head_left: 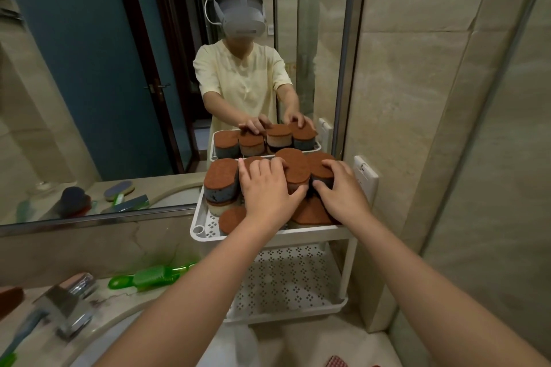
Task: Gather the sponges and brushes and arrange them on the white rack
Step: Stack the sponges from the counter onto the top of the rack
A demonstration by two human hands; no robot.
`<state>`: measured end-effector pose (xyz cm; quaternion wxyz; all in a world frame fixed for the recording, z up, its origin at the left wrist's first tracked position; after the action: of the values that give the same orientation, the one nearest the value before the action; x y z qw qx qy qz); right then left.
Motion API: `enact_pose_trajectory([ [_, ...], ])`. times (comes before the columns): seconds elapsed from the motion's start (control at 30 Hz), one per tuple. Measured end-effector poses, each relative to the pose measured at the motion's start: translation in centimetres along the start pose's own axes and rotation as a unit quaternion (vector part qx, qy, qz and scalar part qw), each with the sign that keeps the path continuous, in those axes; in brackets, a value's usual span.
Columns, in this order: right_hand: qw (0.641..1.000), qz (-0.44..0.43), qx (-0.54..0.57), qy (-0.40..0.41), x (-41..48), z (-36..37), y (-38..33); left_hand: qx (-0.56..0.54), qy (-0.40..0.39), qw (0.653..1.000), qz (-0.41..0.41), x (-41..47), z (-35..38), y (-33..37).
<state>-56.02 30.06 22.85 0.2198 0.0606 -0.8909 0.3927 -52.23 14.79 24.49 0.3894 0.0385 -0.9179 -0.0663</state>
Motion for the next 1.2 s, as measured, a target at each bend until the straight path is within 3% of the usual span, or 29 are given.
enact_pose_trajectory([
  [0.17, 0.996, 0.014, -0.073, -0.040, -0.2, 0.6, 0.3, 0.007, -0.003, 1.000, 0.011, -0.1, 0.5, -0.3],
  [0.53, 0.999, -0.013, -0.041, 0.003, -0.7, 0.3, 0.1, -0.009, -0.017, 0.999, 0.035, 0.1, 0.3, 0.0],
  [0.73, 0.996, -0.050, -0.005, 0.067, -1.5, -0.6, -0.8, -0.069, -0.025, 0.997, 0.017, -0.1, -1.2, -0.3],
  [1.0, 0.976, -0.145, 0.103, 0.125, -5.7, -1.2, -4.1, -0.232, -0.001, 0.972, -0.047, -3.9, -5.0, -2.4],
  [1.2, 0.960, -0.198, 0.173, 0.097, -10.5, 0.5, -8.5, -0.271, 0.051, 0.958, -0.082, -7.5, -7.6, -5.9],
])
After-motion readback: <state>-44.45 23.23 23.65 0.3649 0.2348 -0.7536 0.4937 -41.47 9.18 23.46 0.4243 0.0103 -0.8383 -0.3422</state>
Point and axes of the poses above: each hand's wrist, its own x-axis towards the middle knuckle, its own z-axis out of the palm, y = z × x, the point moved 3 cm from there along x, towards the middle knuckle, and after that the axes turned 9 degrees about y, right-handed, at the moved point
